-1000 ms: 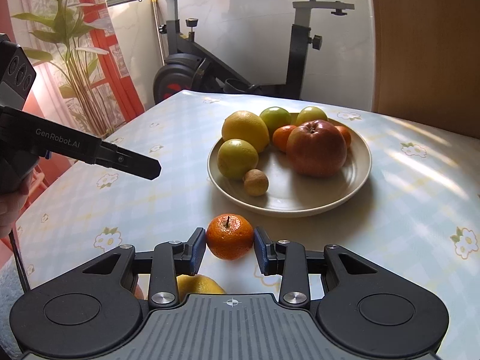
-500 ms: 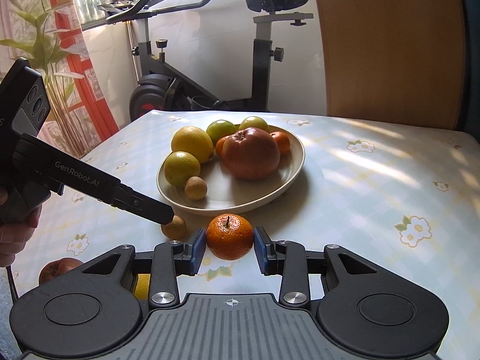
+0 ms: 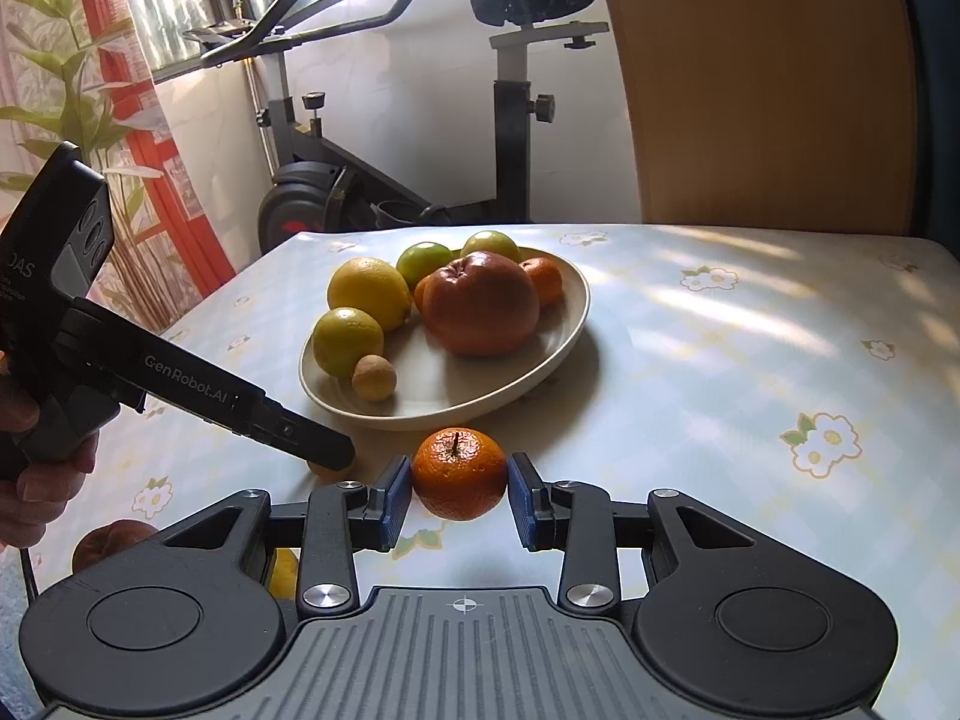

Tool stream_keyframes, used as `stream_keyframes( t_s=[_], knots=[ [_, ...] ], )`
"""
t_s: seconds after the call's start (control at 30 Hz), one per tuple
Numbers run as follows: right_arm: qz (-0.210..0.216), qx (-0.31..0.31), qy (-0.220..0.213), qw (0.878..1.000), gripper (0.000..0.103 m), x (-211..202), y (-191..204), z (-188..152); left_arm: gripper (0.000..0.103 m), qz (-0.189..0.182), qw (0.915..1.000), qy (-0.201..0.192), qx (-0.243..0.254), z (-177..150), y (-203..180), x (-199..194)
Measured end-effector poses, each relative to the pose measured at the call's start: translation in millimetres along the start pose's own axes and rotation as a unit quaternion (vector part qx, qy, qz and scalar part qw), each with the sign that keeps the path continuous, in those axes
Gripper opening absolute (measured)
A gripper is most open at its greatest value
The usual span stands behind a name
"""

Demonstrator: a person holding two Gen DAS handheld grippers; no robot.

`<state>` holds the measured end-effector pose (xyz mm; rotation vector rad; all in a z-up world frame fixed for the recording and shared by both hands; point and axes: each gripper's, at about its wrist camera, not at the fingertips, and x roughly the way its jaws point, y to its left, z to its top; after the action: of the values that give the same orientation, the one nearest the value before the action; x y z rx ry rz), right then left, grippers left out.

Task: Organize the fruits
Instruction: 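Grasp the mandarin with the right tool while the left tool grasps a brown kiwi, then carry the mandarin to the plate with the right tool while the left tool carries the kiwi there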

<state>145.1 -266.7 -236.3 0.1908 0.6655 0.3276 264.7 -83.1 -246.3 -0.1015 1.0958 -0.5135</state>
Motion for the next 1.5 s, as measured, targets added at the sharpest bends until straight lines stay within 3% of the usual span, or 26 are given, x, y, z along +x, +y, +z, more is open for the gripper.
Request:
stream_keyframes(
  t_s=[0.07,0.4,0.73,1.1,1.3,1.4,1.5],
  knots=[
    [0.0,0.002,0.0,1.0,0.032,-0.6,-0.6,-0.4,0.029,0.005,1.0,-0.001,0.008,-1.3,-2.1,1.0],
    [0.004,0.0,-0.008,1.0,0.032,-2.8,-5.8,8.8,0.029,0.02,0.9973,-0.04,0.058,8.7,-20.1,-25.0],
    [-0.006,-0.052,-0.026,0.998,0.032,3.5,-15.0,60.9,0.029,0.053,0.9865,-0.097,0.121,69.2,-37.6,-38.0],
    [-0.013,-0.119,0.025,0.992,0.032,46.3,-18.2,71.7,0.029,0.064,0.9915,-0.06,0.097,80.8,-17.1,-5.6],
    [-0.036,-0.146,0.032,0.988,0.032,59.4,-22.1,75.9,0.029,0.064,0.9927,-0.046,0.092,85.4,-6.5,4.1],
    [-0.065,-0.186,0.04,0.98,0.032,68.5,-19.8,78.2,0.029,0.058,0.9933,-0.044,0.09,86.2,-4.5,6.0],
    [-0.068,-0.215,0.045,0.973,0.032,76.2,-16.4,82.6,0.029,0.058,0.9932,-0.043,0.091,85.5,-5.0,7.3]
  ],
)
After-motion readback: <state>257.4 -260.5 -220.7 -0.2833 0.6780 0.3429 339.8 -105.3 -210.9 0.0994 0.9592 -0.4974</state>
